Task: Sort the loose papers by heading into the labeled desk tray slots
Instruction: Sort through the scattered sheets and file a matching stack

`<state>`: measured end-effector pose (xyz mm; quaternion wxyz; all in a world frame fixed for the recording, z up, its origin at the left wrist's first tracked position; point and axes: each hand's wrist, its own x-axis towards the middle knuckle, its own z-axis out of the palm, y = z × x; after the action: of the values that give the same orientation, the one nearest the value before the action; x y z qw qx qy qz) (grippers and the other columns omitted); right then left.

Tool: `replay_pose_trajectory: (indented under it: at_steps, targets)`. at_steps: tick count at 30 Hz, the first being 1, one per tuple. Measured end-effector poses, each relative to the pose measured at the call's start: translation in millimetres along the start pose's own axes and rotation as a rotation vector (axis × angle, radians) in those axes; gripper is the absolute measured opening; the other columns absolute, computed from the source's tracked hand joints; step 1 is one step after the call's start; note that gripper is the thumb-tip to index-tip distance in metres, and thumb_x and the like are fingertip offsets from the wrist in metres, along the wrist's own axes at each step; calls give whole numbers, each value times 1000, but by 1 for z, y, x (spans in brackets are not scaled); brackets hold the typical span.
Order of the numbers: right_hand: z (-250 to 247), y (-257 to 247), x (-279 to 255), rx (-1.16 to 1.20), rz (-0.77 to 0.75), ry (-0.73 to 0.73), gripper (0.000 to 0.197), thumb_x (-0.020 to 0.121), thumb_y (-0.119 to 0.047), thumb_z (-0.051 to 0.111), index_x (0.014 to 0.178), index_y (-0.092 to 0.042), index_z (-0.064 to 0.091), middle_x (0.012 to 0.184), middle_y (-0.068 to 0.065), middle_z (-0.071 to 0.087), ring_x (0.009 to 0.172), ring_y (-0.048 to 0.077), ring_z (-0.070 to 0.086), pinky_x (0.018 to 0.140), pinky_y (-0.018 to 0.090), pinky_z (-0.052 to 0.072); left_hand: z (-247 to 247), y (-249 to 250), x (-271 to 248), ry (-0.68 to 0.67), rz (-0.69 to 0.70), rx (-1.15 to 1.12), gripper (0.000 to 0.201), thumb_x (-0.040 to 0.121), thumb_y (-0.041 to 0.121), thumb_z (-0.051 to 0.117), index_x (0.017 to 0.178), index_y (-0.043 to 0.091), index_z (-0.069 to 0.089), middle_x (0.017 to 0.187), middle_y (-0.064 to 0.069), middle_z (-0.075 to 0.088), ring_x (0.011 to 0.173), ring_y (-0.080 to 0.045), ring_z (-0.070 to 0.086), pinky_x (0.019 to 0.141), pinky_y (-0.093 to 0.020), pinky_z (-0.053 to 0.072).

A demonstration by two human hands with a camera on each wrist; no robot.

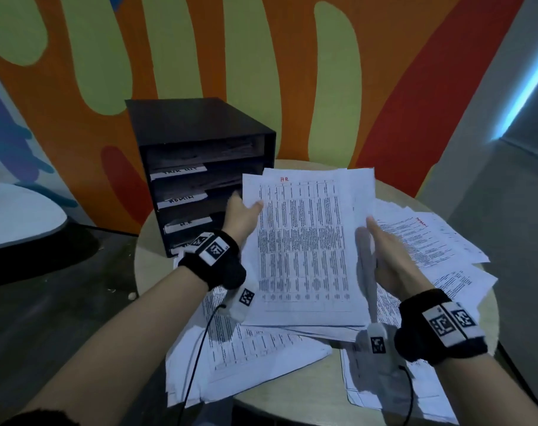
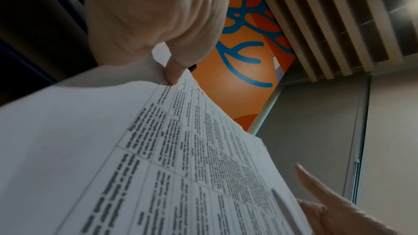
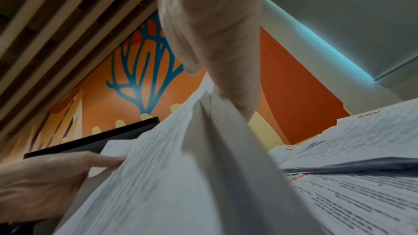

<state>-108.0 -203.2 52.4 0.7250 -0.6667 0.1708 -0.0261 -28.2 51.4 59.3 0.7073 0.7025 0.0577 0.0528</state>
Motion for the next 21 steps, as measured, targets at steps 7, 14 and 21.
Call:
replay_pose_trajectory:
  at_steps: [7, 14, 21]
  targets:
    - [6, 9, -3, -244, -146, 27, 24, 80, 7, 70, 101, 5, 60, 89, 15, 62, 78, 26, 58, 62, 30, 46, -7, -10, -3, -113, -27, 96, 44, 85, 24, 74, 114, 13, 43, 106, -5, 61, 93, -18, 62, 79, -35, 53]
    - [-26, 14, 6, -278, -131, 130, 21, 83, 11, 62, 72, -4, 53, 72, 11, 53, 65, 25, 49, 55, 28, 37, -103, -30, 10, -202, -77, 906, 25, 84, 15, 74, 83, 14, 49, 84, -14, 52, 72, -23, 51, 63, -31, 39]
    - [-23, 22, 13, -270, -89, 156, 19, 82, 9, 66, 99, 7, 58, 77, 12, 57, 72, 27, 51, 63, 30, 41, -127, -56, 4, -214, -70, 1260, 55, 70, 14, 81, 115, 2, 53, 118, -15, 53, 97, -30, 59, 78, -40, 55]
